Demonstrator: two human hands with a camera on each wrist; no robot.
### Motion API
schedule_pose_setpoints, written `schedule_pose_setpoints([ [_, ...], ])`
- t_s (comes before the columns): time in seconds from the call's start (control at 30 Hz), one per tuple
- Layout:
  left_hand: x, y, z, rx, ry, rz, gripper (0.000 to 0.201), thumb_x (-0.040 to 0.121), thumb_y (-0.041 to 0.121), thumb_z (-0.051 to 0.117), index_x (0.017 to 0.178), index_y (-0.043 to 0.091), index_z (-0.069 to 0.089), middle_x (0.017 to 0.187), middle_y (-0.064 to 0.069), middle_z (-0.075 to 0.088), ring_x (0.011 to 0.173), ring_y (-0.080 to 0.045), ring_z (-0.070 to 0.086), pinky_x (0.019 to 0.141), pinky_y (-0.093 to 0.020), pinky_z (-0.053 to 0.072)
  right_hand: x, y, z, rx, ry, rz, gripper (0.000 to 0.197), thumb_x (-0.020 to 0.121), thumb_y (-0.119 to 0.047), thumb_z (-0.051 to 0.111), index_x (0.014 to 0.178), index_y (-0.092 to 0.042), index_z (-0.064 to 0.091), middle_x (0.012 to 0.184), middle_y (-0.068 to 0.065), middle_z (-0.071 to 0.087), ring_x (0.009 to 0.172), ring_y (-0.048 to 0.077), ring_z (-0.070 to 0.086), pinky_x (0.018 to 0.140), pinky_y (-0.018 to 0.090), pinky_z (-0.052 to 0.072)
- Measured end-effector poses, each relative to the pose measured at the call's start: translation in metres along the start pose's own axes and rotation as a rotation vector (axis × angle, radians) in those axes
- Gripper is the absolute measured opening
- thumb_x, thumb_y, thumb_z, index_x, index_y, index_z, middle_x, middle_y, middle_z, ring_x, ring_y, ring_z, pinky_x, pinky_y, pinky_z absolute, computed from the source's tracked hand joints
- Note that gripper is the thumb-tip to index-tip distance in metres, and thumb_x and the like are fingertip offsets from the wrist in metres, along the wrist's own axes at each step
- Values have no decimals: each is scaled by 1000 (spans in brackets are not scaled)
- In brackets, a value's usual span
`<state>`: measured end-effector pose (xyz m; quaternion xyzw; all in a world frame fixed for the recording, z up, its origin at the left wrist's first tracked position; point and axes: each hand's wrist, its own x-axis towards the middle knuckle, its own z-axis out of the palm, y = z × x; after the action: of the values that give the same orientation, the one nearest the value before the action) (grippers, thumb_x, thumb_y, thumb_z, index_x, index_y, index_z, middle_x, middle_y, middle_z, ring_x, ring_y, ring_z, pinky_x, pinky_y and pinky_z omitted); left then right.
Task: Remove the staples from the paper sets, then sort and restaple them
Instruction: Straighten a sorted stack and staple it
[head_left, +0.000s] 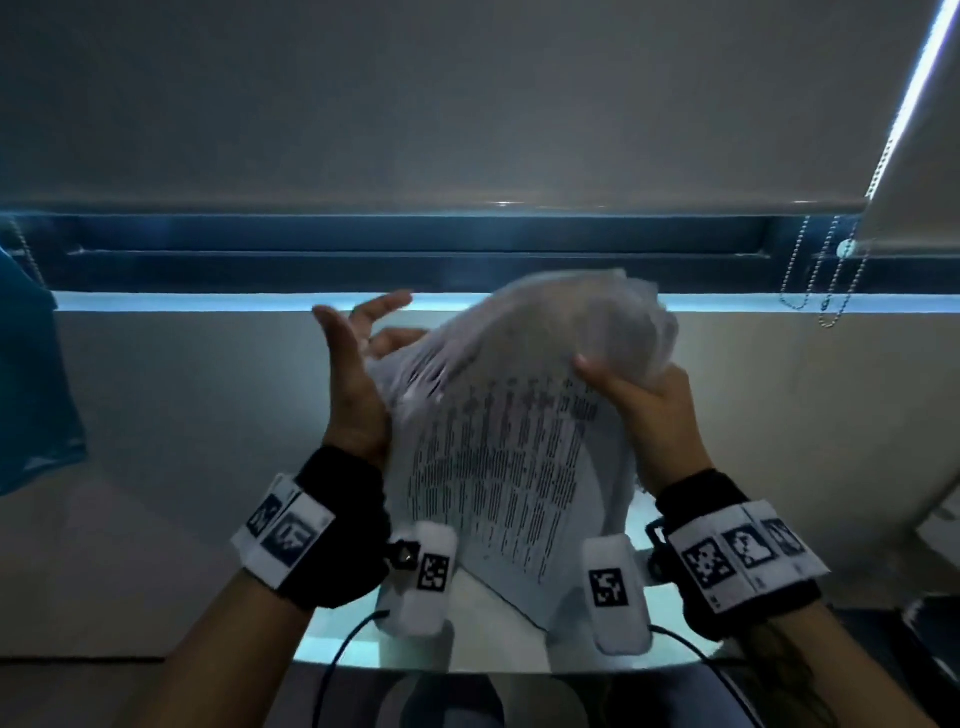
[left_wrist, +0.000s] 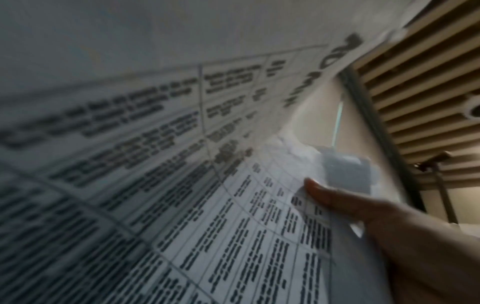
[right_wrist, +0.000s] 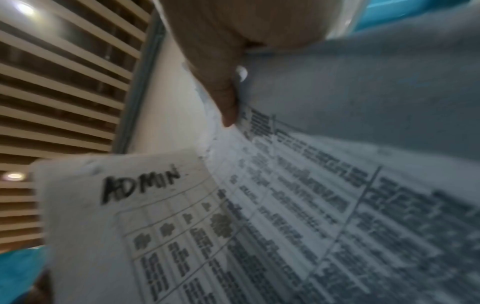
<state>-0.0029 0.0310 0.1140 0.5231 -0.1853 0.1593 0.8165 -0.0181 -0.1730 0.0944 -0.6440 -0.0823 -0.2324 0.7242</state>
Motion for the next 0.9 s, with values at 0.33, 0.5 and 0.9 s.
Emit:
schedule_pose_setpoints([
  [0.33, -13, 16, -34, 257, -146, 79, 105, 23, 87, 64, 111, 32, 47, 99, 8, 66, 88, -7, 62, 70, -24, 52, 10, -35, 1, -23, 1, -67, 18, 79, -12, 69, 92, -2, 63, 80, 8, 66, 73, 23, 64, 65, 36, 54],
  [0.5, -11, 14, -36, 357, -93, 114, 50, 57, 29, 85, 100, 21, 60, 88, 17, 72, 84, -1, 67, 70, -16, 52, 6, -43, 5, -63, -36, -93, 16, 75, -11, 73, 85, -6, 62, 72, 4, 63, 63, 16, 61, 59, 28, 51],
  [0.9, -30, 13, -1, 385, 25, 164, 11, 64, 29, 74, 75, 29, 70, 80, 13, 71, 82, -9, 66, 75, -30, 54, -22, -30, -3, -259, 16, -226, 50, 74, -33, 75, 118, -15, 59, 110, -5, 68, 103, 11, 63, 89, 30, 50],
])
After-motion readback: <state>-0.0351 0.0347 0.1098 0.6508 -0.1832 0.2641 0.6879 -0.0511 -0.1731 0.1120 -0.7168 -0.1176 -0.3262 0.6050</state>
